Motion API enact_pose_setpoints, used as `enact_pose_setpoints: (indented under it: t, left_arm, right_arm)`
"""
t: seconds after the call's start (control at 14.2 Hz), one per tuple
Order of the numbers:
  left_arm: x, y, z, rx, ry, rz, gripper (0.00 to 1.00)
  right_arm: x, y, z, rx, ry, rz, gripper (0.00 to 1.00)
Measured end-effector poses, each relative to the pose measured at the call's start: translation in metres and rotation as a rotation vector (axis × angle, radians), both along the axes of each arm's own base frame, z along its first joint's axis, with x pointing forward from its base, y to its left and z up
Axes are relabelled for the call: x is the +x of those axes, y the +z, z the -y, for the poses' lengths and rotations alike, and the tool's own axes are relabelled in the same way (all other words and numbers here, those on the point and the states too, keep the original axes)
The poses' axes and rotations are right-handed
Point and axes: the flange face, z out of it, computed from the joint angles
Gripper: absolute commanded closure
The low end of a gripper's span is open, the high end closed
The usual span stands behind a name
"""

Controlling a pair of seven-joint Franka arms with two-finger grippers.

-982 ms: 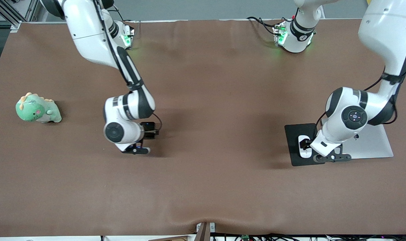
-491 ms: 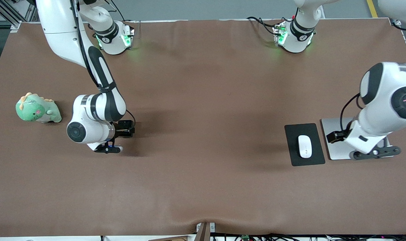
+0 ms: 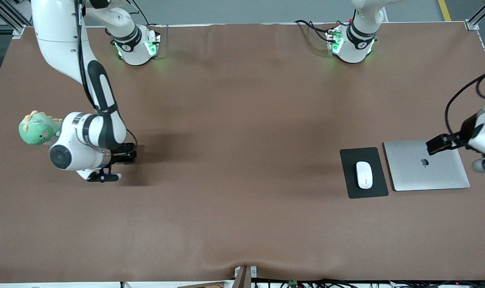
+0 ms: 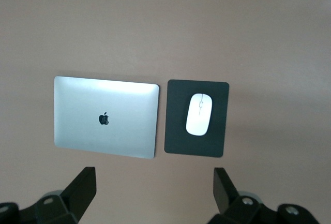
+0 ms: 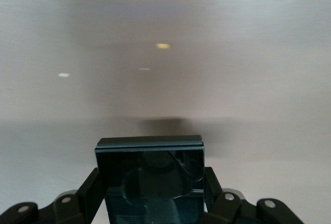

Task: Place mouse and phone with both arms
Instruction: 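Lower the phone beside the green plush with the right gripper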

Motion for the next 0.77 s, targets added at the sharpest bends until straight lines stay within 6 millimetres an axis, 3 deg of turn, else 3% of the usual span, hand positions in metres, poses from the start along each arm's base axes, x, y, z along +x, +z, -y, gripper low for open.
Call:
enact_pose_setpoints:
  t: [0.14,0.42,0.77]
  left_arm:
    - [-0.014,0.022,-0.005,-0.031,-0.008,0.002,0.00]
    - [-0.039,0.058,0.006,-0.024,-0.035,0.026,0.00]
    - [-0.064,0.069,0.022,-0.017,-0.077,-0.007,0.00]
  right_arm:
    - [-0.004,0.001,0.025,0.000,0.023,-0.001,1.00]
    - [-0.019,-0.007,0.061,-0.014,0.044,0.007,1.00]
    - [-0.043,-0.027,0.082,-0.028,0.051,0.007,1.00]
